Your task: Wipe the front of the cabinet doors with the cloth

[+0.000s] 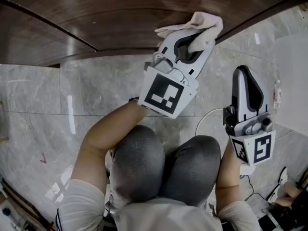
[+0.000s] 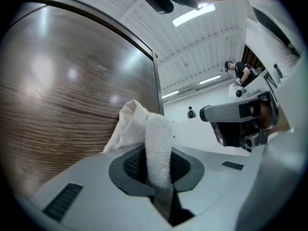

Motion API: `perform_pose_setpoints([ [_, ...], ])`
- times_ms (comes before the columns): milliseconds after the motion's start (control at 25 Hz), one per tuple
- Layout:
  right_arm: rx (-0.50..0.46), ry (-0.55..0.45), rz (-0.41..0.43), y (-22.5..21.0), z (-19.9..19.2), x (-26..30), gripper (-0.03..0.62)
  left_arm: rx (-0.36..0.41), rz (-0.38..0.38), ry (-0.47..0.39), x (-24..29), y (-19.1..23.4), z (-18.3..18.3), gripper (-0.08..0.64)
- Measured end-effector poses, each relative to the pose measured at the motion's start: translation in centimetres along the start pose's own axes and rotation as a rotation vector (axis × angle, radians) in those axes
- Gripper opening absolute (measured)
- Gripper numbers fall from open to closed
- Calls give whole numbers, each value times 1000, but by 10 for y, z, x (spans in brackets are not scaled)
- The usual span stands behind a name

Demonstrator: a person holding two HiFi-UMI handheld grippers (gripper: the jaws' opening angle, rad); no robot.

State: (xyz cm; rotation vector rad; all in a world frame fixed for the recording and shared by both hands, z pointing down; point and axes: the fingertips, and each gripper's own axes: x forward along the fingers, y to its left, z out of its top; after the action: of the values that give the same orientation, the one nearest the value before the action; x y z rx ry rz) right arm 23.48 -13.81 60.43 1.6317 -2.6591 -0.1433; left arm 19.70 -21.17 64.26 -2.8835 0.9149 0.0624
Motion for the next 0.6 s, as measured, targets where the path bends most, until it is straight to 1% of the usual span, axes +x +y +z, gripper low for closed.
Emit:
perform_pose_setpoints([
  [240,-9,6,-30,-11,3,-5,46,-23,-52,-1,20,-18,-4,63],
  [400,-12,10,-36,-11,3,-4,46,-29,-65,2,26,-24,-8,63],
  [520,-19,17,-32,-5,2,0,46,-54,-86,-28,23,-24,-2,63],
  [600,-21,21,-29,0,1,4,46,-46,-106,-38,14,-22,3,63],
])
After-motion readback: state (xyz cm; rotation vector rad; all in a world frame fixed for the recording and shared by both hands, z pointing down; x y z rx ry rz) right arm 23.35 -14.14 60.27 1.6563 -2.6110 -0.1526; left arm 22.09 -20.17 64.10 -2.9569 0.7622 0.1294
